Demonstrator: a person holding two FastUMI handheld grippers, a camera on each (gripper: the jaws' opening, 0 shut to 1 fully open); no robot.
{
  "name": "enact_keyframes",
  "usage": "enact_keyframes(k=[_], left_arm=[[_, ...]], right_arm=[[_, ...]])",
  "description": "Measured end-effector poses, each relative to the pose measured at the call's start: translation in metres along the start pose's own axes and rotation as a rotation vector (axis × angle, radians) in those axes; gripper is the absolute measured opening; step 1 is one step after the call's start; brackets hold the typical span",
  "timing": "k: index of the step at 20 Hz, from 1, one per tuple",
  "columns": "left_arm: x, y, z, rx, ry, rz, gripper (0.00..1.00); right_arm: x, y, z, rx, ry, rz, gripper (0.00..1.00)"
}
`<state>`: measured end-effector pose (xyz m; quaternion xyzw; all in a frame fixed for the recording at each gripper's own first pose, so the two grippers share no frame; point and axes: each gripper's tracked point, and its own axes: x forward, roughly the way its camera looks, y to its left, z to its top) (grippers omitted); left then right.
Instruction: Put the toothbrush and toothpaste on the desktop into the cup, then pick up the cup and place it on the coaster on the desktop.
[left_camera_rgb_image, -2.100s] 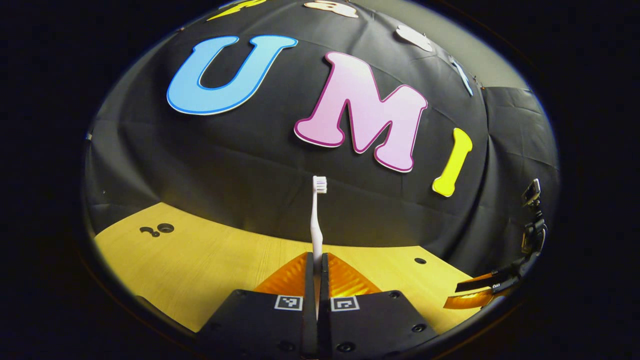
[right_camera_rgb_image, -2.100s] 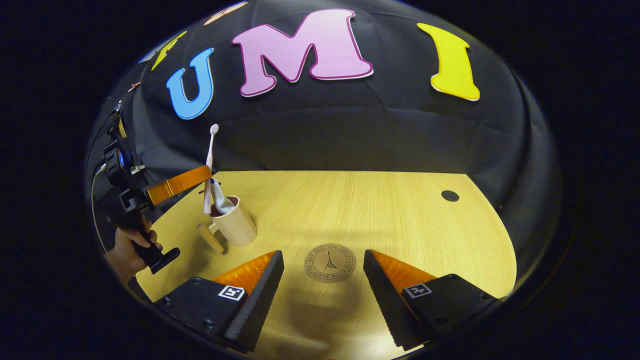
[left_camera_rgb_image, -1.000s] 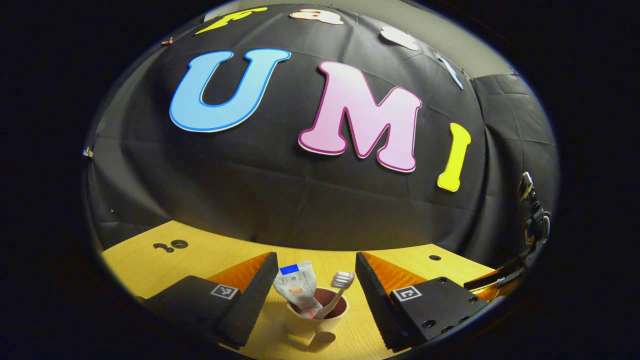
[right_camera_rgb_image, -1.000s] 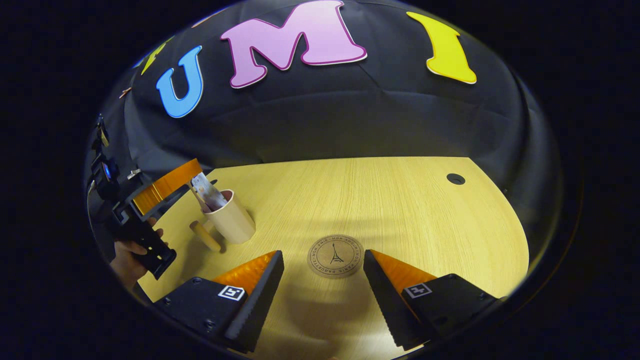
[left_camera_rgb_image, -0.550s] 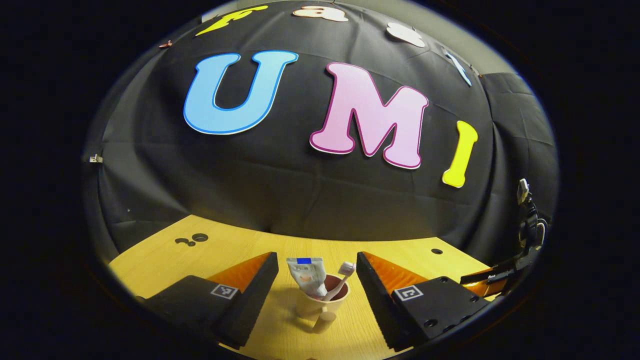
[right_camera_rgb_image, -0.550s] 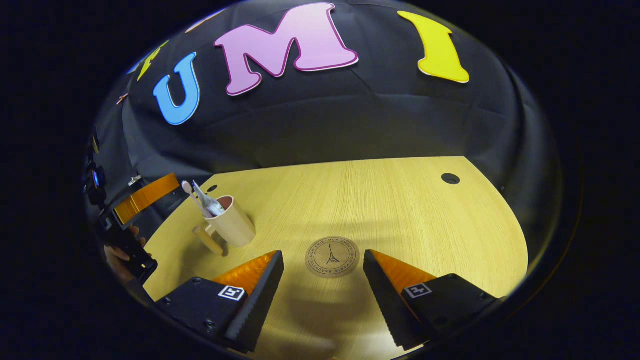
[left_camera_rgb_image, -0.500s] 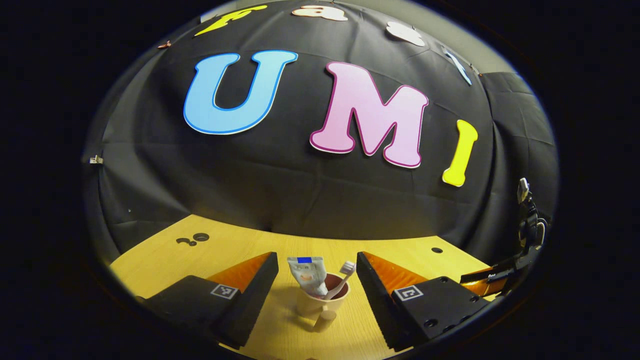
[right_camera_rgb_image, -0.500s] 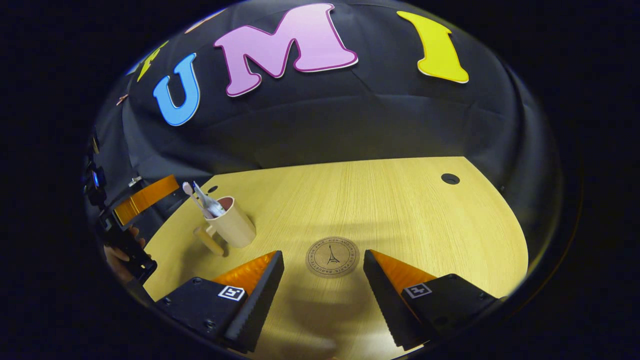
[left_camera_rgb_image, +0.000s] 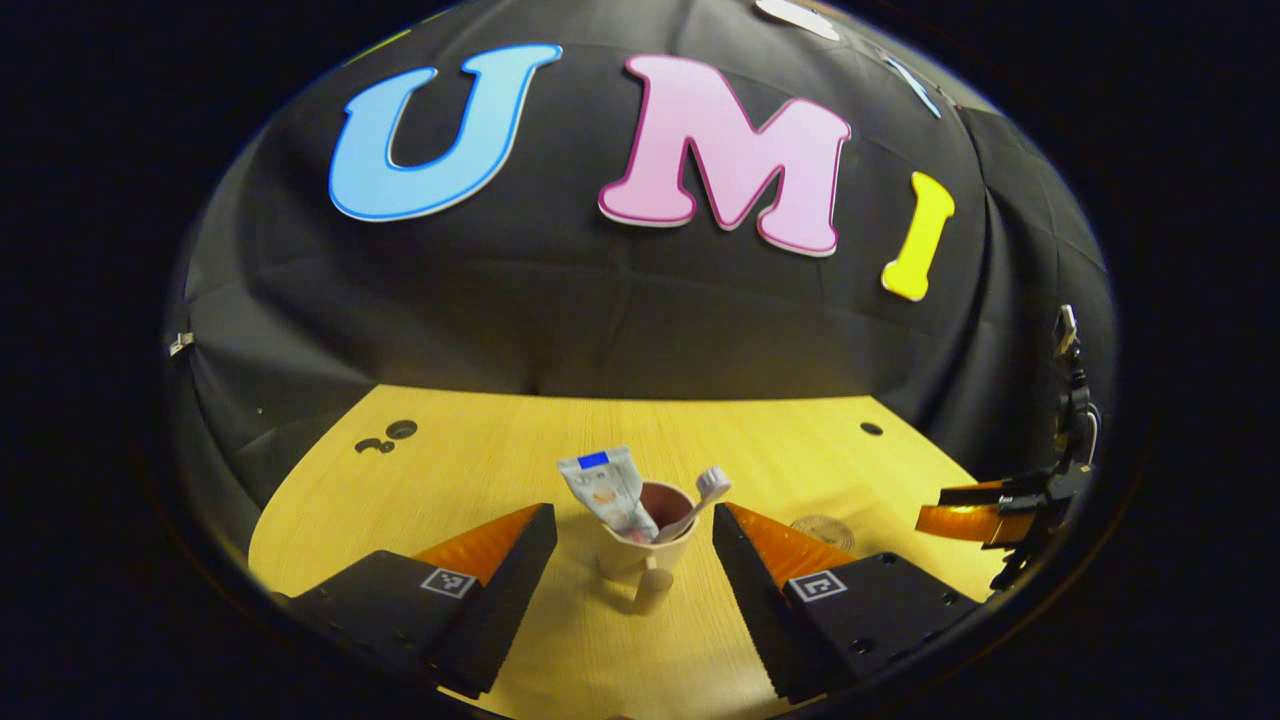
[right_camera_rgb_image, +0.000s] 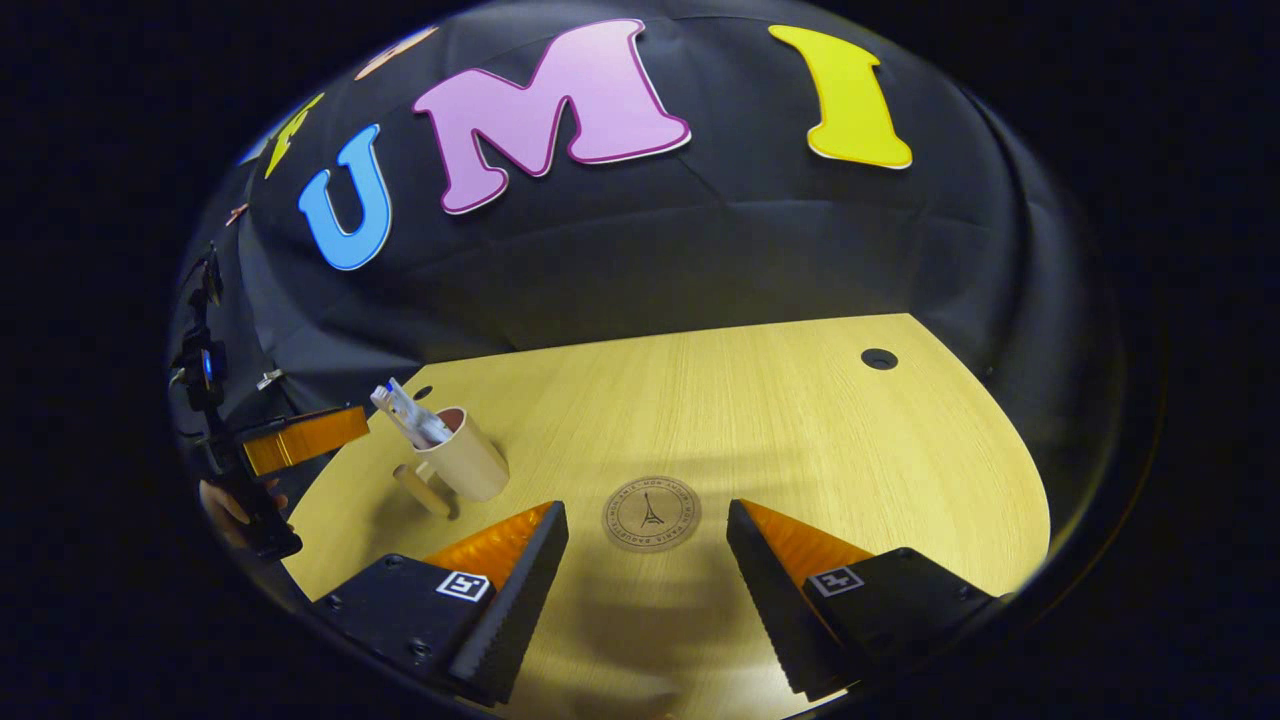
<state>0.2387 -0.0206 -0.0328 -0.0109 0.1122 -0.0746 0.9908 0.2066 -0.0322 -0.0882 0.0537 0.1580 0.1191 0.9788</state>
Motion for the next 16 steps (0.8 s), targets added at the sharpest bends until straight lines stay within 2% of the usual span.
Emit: enact_keyframes(k=[5,9,13,16], left_arm=[[0.019,-0.006,-0.031,-0.001,0.175,-0.020,0.98],[0.044,-0.007,-0.055,-0.014,0.292,-0.002,0.98],[0.066,-0.012,-0.070,-0.112,0.424,0.015,0.98],[0.073,-0.007,-0.077,-0.140,0.487,0.019,0.98]], right_arm=[[-0.005,-0.012,-0.013,0.026,0.037,-0.023,0.99],[-0.012,-0.014,-0.019,0.030,0.039,-0.029,0.98],[-0.020,-0.012,-0.040,0.071,0.079,-0.030,0.98],[-0.029,-0.013,-0.060,0.105,0.115,-0.031,0.98]])
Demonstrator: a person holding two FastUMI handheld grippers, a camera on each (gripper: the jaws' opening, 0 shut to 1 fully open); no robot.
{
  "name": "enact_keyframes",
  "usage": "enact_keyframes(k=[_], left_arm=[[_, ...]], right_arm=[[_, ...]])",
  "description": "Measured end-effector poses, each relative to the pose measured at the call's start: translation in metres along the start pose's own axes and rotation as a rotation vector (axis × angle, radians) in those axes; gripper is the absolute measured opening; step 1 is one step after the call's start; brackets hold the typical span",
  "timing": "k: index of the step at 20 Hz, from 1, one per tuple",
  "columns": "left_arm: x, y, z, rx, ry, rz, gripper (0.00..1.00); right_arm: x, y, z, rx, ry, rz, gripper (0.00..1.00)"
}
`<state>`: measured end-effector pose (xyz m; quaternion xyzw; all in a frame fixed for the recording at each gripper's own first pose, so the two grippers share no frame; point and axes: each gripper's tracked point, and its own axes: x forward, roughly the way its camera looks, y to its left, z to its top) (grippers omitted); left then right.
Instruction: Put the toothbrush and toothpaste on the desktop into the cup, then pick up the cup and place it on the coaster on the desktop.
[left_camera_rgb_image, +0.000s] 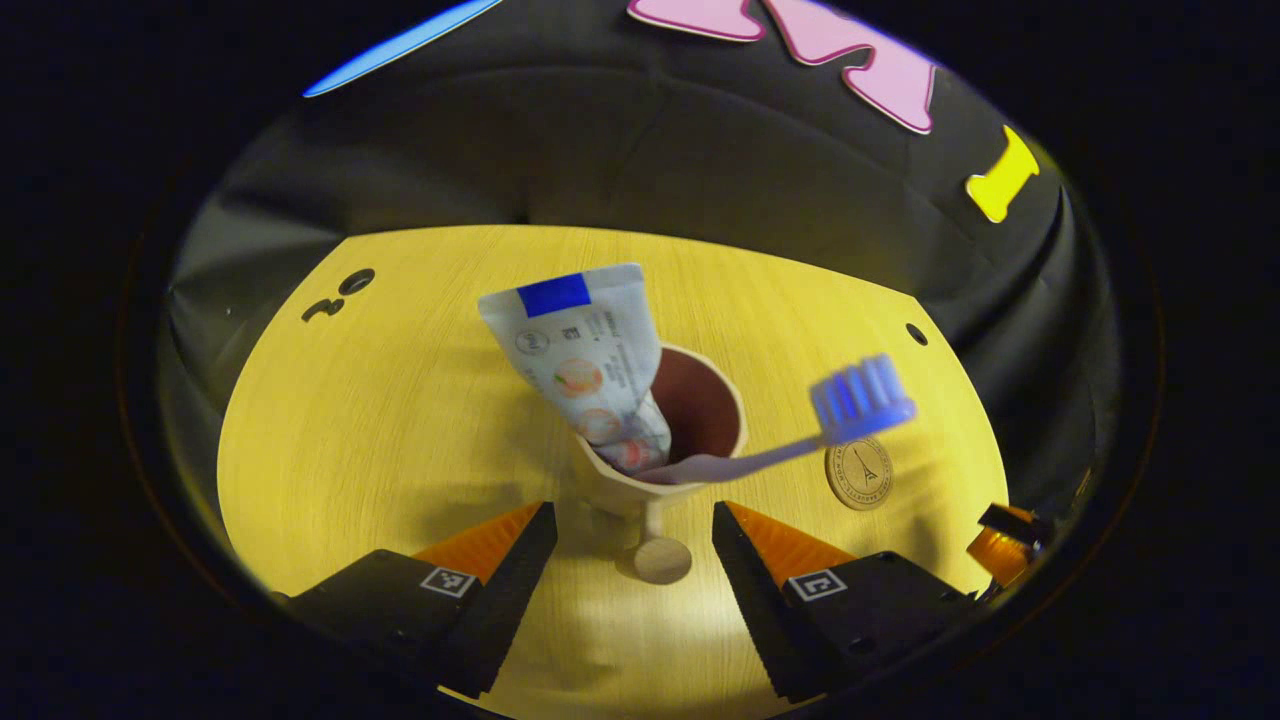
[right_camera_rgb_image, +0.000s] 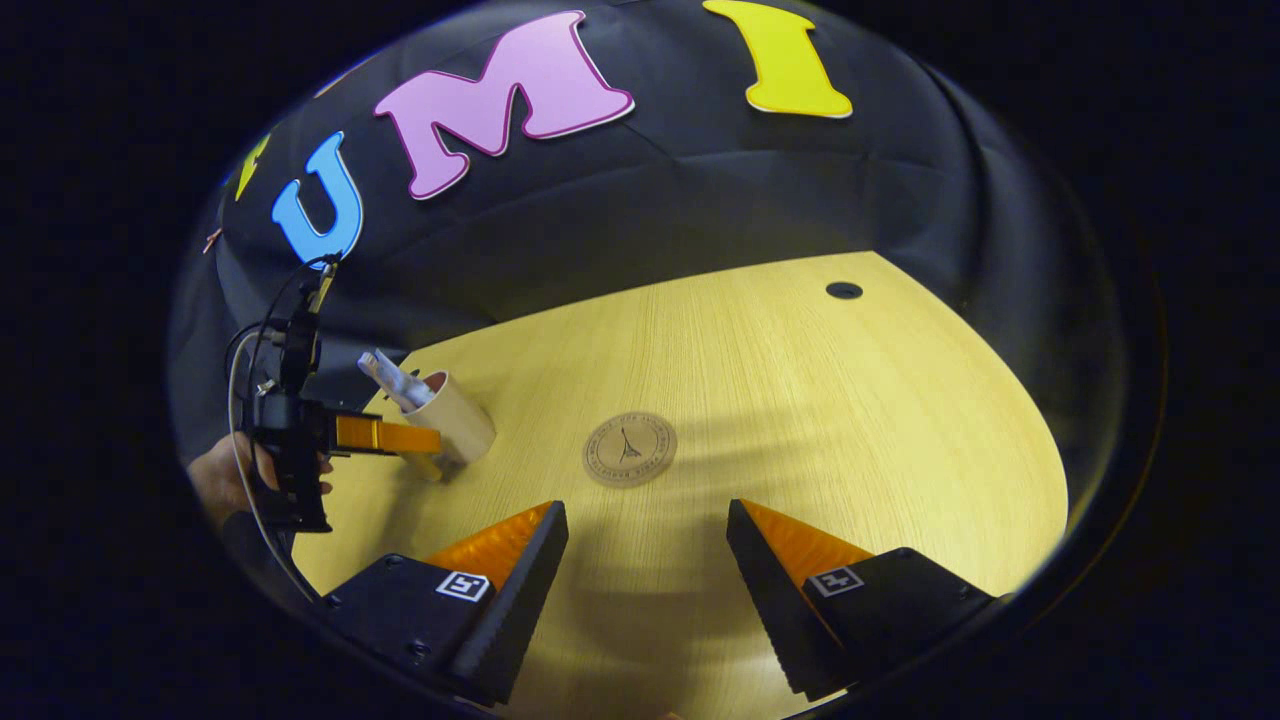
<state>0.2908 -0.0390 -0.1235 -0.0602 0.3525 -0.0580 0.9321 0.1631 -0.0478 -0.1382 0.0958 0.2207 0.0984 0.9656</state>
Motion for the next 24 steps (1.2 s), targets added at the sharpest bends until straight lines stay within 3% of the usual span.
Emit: enact_keyframes(k=[4,7,11,12,13,15,17,18,19,24], left_arm=[[0.010,0.004,-0.007,0.028,0.117,0.013,0.95],[0.015,0.005,-0.009,0.019,0.177,0.016,0.80],[0.019,-0.004,-0.006,-0.004,0.220,-0.015,0.70],[0.020,-0.005,-0.007,0.000,0.229,-0.010,0.64],[0.020,-0.003,-0.008,0.011,0.241,-0.002,0.48],[0.021,-0.002,-0.008,0.032,0.251,0.016,0.38],[0.021,0.000,-0.006,0.056,0.248,0.032,0.34],[0.022,-0.001,-0.007,0.057,0.246,0.034,0.36],[0.021,-0.001,-0.006,0.053,0.238,0.033,0.30],[0.018,-0.006,-0.007,0.041,0.224,-0.023,0.26]], right_arm=[[-0.002,-0.007,-0.020,0.028,0.038,-0.008,0.99],[-0.002,-0.013,-0.017,0.057,0.031,-0.017,0.99],[0.002,-0.025,-0.014,0.080,0.021,-0.035,0.98],[0.001,-0.028,-0.014,0.088,0.021,-0.039,0.98],[0.002,-0.030,-0.013,0.093,0.020,-0.042,0.98],[0.000,-0.035,-0.012,0.098,0.016,-0.053,0.98],[-0.001,-0.038,-0.015,0.100,0.020,-0.057,0.98],[-0.001,-0.038,-0.016,0.101,0.024,-0.058,0.98],[-0.002,-0.038,-0.017,0.101,0.026,-0.057,0.98],[-0.006,-0.039,-0.015,0.092,0.020,-0.058,0.98]])
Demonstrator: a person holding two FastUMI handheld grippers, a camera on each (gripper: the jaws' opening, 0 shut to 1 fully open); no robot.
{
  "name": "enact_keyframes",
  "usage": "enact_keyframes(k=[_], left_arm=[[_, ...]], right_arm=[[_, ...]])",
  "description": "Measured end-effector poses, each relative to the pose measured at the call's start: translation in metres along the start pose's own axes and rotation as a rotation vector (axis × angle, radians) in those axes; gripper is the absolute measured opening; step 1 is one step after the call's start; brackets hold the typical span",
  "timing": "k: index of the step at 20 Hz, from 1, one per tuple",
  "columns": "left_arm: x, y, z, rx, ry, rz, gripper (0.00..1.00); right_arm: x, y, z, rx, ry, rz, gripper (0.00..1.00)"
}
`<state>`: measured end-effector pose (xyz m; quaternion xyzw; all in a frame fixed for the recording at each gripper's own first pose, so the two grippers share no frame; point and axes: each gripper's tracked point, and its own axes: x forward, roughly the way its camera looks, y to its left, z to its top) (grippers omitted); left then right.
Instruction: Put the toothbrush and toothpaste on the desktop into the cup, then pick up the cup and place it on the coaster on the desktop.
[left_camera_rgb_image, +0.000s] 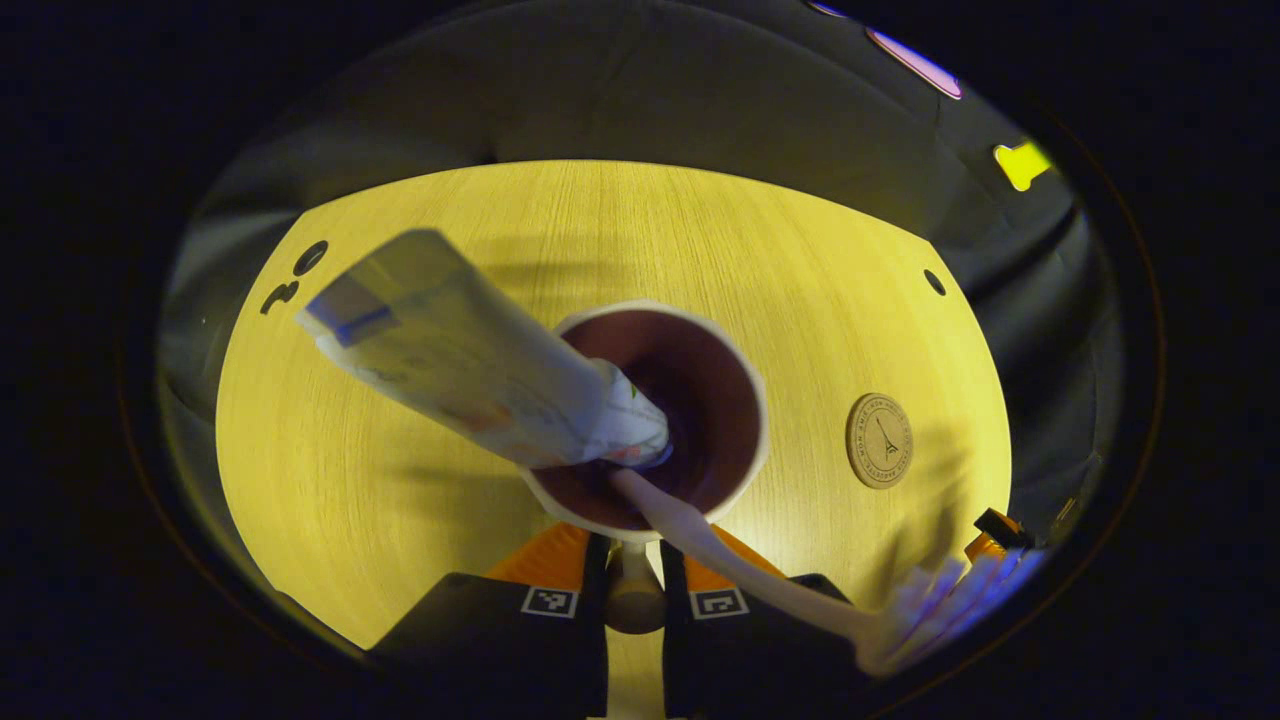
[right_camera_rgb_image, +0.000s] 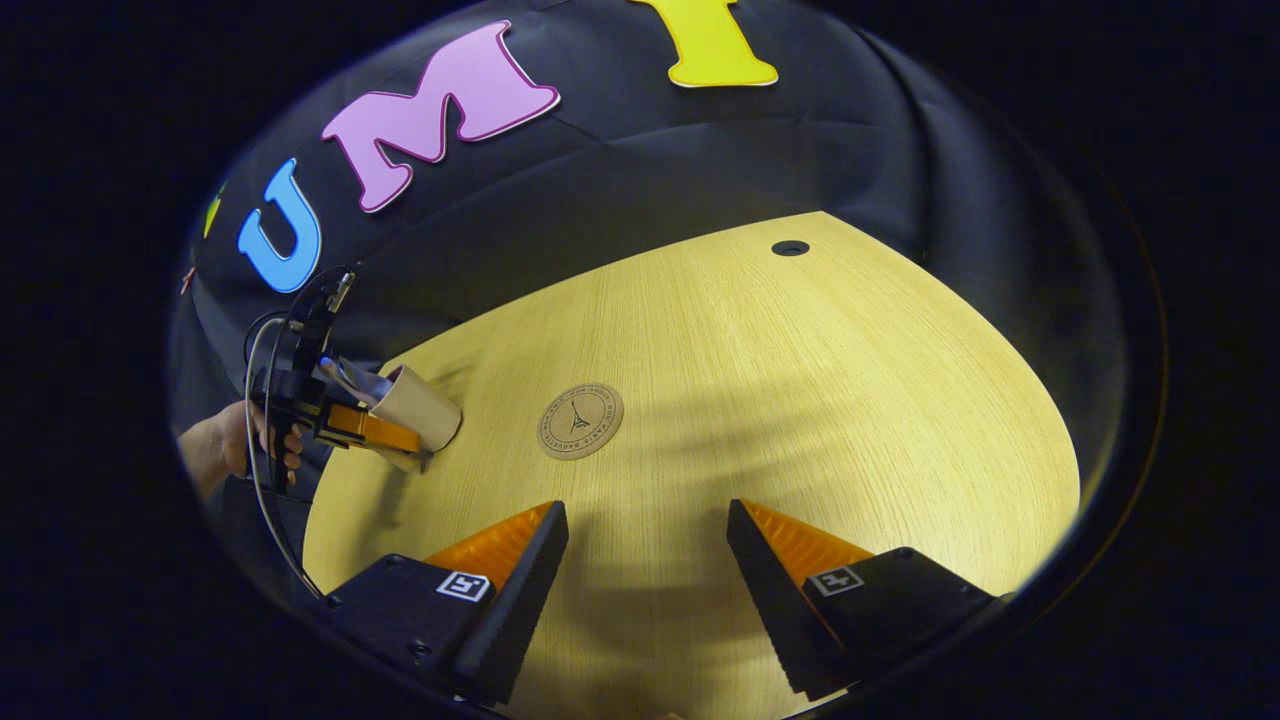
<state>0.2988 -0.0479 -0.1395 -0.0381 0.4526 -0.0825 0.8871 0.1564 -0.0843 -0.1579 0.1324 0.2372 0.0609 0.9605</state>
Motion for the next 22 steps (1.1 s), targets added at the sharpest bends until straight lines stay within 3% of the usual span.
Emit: enact_keyframes(k=[7,15,16,17,22], left_arm=[[-0.024,-0.013,0.009,0.090,-0.056,0.005,0.25],[-0.016,-0.088,0.008,0.242,-0.038,-0.075,0.25],[-0.011,-0.099,0.007,0.264,-0.033,-0.083,0.30],[-0.009,-0.109,0.006,0.284,-0.026,-0.092,0.25],[0.003,-0.159,0.003,0.348,0.003,-0.145,0.25]], right_arm=[[-0.010,-0.006,0.008,-0.002,-0.029,-0.026,0.98],[-0.045,-0.050,0.026,0.026,-0.114,-0.129,0.98],[-0.052,-0.059,0.025,0.037,-0.120,-0.147,0.98],[-0.059,-0.066,0.026,0.054,-0.128,-0.162,0.98],[-0.087,-0.095,0.021,0.118,-0.165,-0.235,0.98]])
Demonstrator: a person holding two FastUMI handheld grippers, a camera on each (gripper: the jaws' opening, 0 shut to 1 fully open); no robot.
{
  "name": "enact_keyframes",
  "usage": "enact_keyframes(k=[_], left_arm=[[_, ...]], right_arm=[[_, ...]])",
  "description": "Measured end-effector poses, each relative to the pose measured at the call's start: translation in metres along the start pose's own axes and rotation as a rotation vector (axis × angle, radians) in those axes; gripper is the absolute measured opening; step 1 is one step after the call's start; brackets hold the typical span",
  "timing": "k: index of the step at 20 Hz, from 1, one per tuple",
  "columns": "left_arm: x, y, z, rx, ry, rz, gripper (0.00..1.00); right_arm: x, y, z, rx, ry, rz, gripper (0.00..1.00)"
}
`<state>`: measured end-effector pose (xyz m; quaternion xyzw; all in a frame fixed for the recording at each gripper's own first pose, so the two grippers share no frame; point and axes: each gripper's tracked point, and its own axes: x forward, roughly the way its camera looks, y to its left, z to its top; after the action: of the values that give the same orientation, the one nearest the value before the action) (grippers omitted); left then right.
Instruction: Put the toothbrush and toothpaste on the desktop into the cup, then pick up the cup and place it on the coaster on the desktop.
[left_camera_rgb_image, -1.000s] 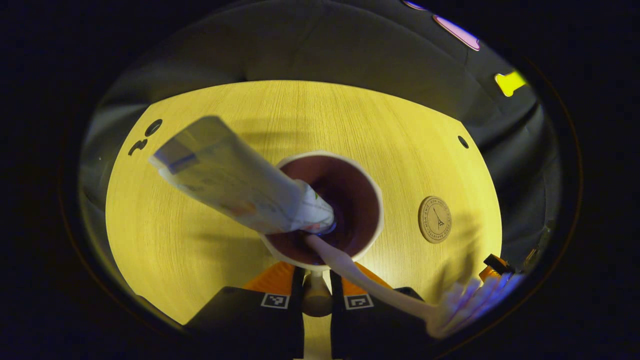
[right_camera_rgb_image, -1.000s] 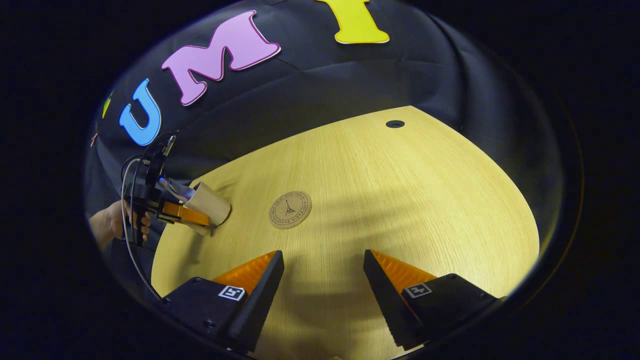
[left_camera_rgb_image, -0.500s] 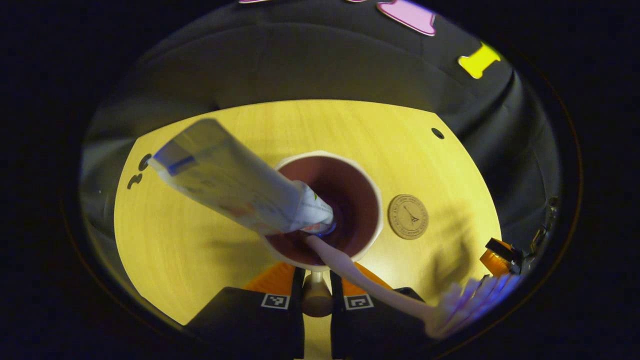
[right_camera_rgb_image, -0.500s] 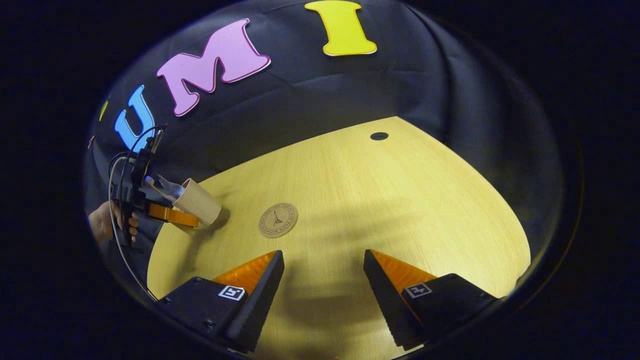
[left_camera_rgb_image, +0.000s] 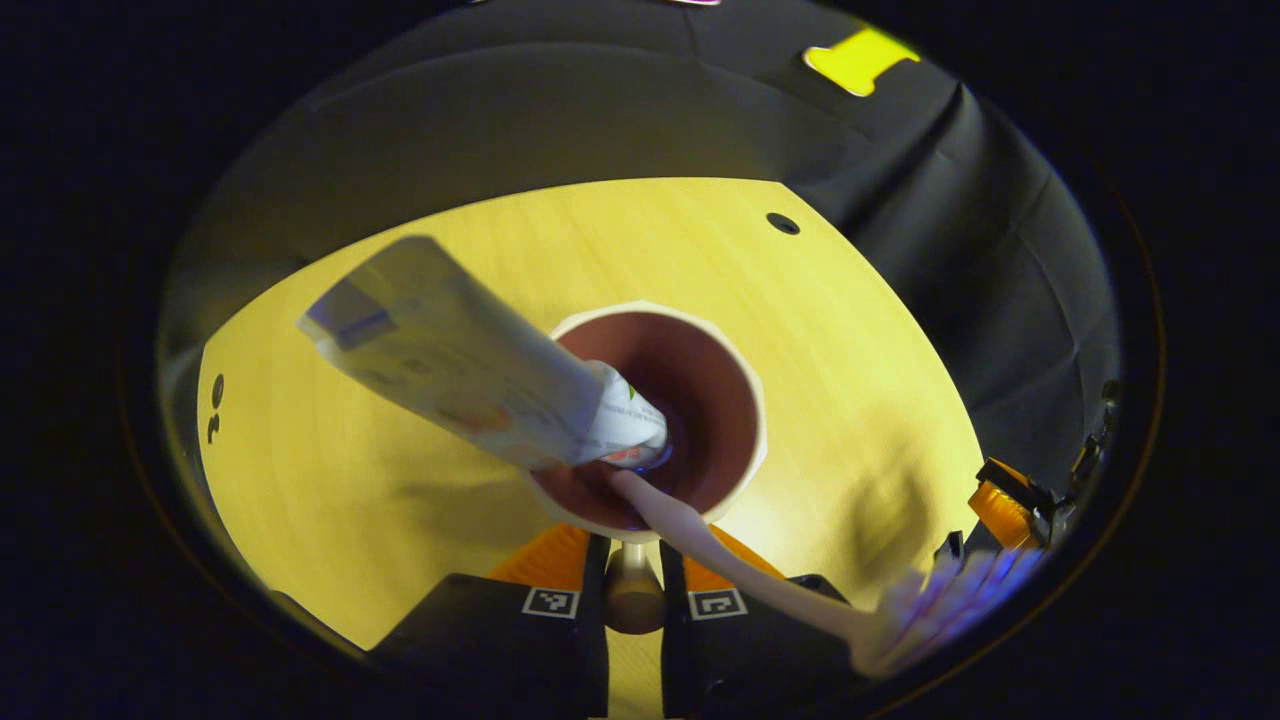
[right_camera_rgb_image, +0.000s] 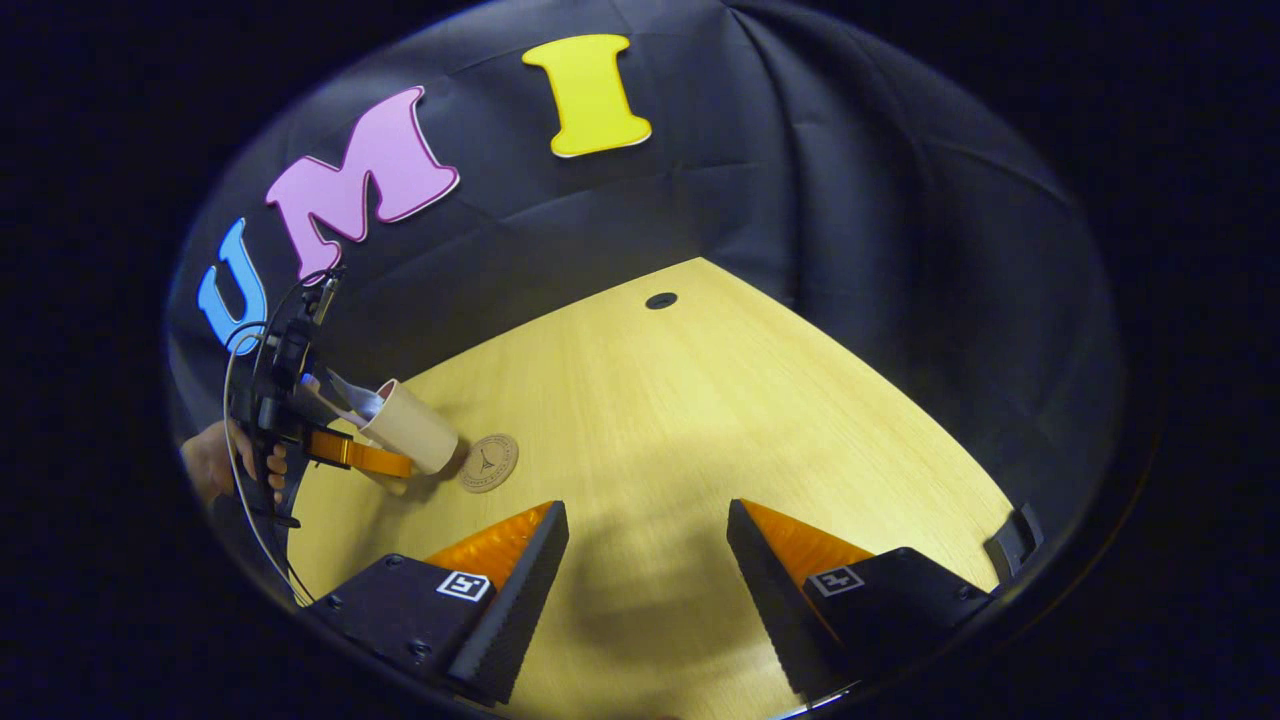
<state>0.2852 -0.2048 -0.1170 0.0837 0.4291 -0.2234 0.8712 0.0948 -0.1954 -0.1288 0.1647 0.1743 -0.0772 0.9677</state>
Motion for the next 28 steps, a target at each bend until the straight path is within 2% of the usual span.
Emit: enact_keyframes(k=[5,10,11,12,13,14,16,17,18,19,21,24,26,28], left_arm=[[0.023,-0.028,0.003,0.056,0.035,-0.013,0.25],[0.044,-0.033,-0.003,0.070,0.083,0.007,0.26],[0.043,-0.033,-0.004,0.070,0.093,0.013,0.31],[0.042,-0.033,-0.001,0.078,0.082,0.017,0.26],[0.043,-0.032,-0.003,0.083,0.088,0.024,0.27],[0.042,-0.032,-0.003,0.084,0.094,0.032,0.31],[0.041,-0.032,-0.002,0.087,0.092,0.040,0.29],[0.037,-0.032,-0.002,0.081,0.081,0.042,0.36],[0.033,-0.031,-0.001,0.076,0.075,0.047,0.33],[0.032,-0.031,0.002,0.071,0.060,0.050,0.38],[0.025,-0.033,0.008,0.057,0.025,0.050,0.39],[-0.003,-0.039,0.012,0.033,-0.034,0.009,0.99],[-0.026,-0.035,0.005,0.024,-0.064,-0.009,0.96],[-0.056,-0.031,0.005,0.005,-0.133,-0.016,0.98]], right_arm=[[-0.015,-0.027,-0.008,0.041,-0.001,-0.049,0.98],[-0.020,-0.042,-0.014,0.062,-0.003,-0.070,0.98],[-0.019,-0.043,-0.014,0.065,-0.003,-0.072,0.98],[-0.019,-0.043,-0.014,0.068,-0.003,-0.072,0.98],[-0.020,-0.043,-0.014,0.073,-0.004,-0.070,0.98],[-0.019,-0.041,-0.014,0.077,-0.003,-0.064,0.98],[-0.019,-0.038,-0.015,0.065,-0.001,-0.048,0.98],[-0.019,-0.037,-0.015,0.054,-0.003,-0.045,0.98],[-0.019,-0.037,-0.014,0.047,-0.005,-0.042,0.98],[-0.021,-0.036,-0.012,0.042,-0.007,-0.040,0.98],[-0.023,-0.032,-0.012,0.039,-0.009,-0.033,0.98],[-0.027,-0.021,-0.011,0.017,-0.012,-0.014,0.98],[-0.034,-0.010,-0.002,0.011,-0.026,0.001,0.98],[-0.043,0.004,0.012,-0.003,-0.058,0.011,0.99]])
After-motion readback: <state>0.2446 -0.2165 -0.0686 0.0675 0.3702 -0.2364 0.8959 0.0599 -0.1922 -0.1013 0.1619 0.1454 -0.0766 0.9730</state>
